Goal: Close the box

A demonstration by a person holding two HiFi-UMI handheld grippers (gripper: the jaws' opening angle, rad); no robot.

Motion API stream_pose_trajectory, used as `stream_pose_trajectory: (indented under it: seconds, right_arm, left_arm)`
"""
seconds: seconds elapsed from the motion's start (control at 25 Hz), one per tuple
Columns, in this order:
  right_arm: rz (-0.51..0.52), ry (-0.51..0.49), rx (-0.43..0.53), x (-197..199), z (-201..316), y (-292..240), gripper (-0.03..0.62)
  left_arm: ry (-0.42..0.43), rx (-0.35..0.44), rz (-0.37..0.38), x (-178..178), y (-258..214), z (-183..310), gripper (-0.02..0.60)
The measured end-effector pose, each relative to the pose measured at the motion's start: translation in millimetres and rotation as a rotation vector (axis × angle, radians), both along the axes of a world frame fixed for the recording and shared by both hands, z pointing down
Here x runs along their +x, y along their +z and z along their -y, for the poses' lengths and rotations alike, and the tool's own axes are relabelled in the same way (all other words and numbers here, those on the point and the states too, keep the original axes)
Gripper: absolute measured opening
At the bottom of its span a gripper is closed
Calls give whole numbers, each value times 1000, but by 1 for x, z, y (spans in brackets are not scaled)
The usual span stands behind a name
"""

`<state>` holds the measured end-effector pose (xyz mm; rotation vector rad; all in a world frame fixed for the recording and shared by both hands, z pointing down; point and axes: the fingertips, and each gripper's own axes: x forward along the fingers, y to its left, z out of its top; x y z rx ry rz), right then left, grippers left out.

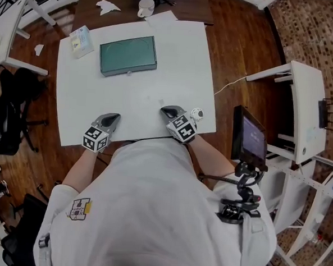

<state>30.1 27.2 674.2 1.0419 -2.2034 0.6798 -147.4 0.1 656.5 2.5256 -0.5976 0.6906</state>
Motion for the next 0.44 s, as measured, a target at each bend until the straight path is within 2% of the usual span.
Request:
stream_pose_trajectory:
  seconds: [0.44]
  right_arm:
    - [-22, -15, 13, 5, -2, 1, -2]
  left_arm:
    - [-25, 8, -24, 3, -4, 1, -2]
